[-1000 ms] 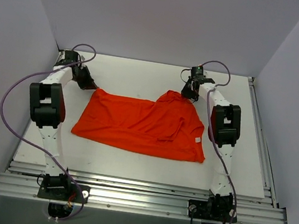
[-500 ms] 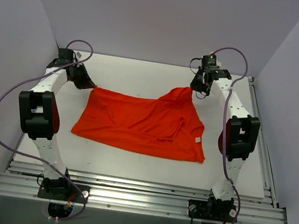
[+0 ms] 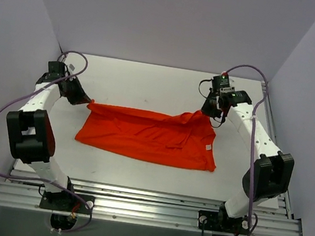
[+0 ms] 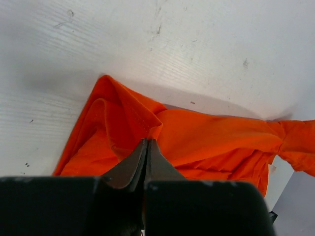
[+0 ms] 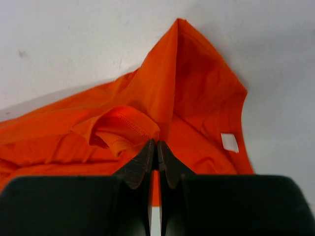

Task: Fold and stack the t-shirts
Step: Fold the tshirt

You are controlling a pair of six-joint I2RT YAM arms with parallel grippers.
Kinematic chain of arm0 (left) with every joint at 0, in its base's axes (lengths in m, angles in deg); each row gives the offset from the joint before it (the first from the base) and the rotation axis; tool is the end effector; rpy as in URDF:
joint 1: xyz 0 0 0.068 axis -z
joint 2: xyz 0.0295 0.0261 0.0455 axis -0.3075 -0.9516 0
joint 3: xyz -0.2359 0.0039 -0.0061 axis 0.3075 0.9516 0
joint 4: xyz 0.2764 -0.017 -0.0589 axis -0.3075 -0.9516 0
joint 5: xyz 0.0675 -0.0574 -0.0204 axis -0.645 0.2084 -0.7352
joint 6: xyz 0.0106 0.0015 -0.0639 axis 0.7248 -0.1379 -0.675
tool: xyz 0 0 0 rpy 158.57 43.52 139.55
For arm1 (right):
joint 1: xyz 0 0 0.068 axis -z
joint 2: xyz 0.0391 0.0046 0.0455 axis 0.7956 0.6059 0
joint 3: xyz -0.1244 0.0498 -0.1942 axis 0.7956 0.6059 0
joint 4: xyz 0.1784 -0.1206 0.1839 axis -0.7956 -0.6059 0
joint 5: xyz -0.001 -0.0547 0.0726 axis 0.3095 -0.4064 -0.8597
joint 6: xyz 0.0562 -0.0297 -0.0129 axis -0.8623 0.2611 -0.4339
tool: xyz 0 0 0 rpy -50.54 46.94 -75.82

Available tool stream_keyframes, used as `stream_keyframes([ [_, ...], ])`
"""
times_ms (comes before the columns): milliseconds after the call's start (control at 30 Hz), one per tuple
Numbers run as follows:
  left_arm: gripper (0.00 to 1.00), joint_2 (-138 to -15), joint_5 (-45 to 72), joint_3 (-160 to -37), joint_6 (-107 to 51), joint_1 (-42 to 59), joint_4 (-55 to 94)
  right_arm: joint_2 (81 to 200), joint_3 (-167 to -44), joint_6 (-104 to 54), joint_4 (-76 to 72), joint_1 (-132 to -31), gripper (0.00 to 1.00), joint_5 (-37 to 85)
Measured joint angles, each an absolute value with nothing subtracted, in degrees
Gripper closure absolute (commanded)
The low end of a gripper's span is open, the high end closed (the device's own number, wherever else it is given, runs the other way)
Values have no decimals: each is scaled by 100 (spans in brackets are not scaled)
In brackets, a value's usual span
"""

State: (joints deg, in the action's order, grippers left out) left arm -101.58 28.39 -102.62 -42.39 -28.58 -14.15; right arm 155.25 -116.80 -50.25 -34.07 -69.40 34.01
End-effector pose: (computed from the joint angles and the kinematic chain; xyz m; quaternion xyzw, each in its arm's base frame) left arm 0.3933 0.0540 0.1821 -0.2400 0.9070 -0.2287 0.2597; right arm 0.3934 0.1160 0.2721 0.1280 0.9037 0.1522 0.3792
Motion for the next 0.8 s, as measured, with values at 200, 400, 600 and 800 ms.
stream_keyframes([
  [200,98,-9848,2839,-9906,-4202,-2998,-1407,14566,-10522,-5390,-3510,-7479,100,3484],
  [400,98,-9623,2759,-9484,-4127,-3000,-1376,13705,-9339,-5790,-3621,-7718,100,3524],
  [600,98,-9419,2389,-9016,-4081,-3003,-1439,12859,-8487,-6133,-3888,-7715,100,3683],
  [800,6,-9234,1913,-8761,-4044,-3003,-1721,12369,-7862,-6478,-4067,-7715,41,3716],
])
